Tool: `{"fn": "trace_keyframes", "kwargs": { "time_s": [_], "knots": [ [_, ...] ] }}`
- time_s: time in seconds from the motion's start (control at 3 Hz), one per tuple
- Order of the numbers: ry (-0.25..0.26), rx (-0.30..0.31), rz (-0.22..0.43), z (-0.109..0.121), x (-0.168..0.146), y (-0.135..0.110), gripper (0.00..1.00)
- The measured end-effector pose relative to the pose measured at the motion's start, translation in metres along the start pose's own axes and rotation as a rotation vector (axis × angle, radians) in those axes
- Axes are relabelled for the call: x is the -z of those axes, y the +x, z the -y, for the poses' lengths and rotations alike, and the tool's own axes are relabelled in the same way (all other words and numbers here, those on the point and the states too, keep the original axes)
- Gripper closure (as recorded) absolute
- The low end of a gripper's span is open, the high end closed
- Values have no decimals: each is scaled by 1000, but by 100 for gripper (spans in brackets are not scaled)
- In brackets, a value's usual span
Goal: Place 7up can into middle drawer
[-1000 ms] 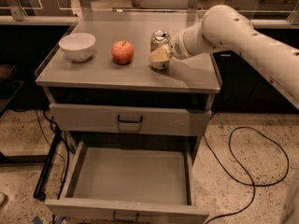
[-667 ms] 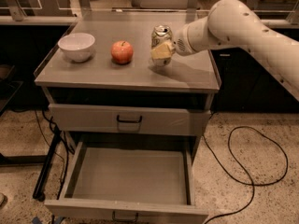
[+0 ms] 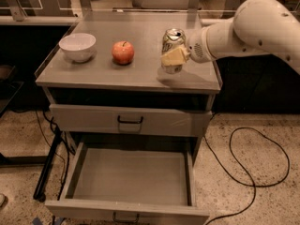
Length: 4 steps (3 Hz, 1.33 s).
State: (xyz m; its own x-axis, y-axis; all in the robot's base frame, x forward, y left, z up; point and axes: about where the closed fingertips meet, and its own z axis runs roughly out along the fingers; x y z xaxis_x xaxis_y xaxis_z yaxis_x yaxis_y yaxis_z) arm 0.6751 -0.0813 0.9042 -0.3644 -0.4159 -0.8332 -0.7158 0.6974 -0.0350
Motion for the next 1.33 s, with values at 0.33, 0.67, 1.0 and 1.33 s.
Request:
{"fn": "trace_keyframes", "kwargs": {
  "time_s": [0.33,0.67,1.0,1.33],
  "knots": [
    [1,-6,-2,0,3,3,100],
    [26,33,-18,-4,16,5,100],
    [21,21,-36,-27,44,27,100],
    [21,-54,-63,-54,76,63,100]
  ]
}}
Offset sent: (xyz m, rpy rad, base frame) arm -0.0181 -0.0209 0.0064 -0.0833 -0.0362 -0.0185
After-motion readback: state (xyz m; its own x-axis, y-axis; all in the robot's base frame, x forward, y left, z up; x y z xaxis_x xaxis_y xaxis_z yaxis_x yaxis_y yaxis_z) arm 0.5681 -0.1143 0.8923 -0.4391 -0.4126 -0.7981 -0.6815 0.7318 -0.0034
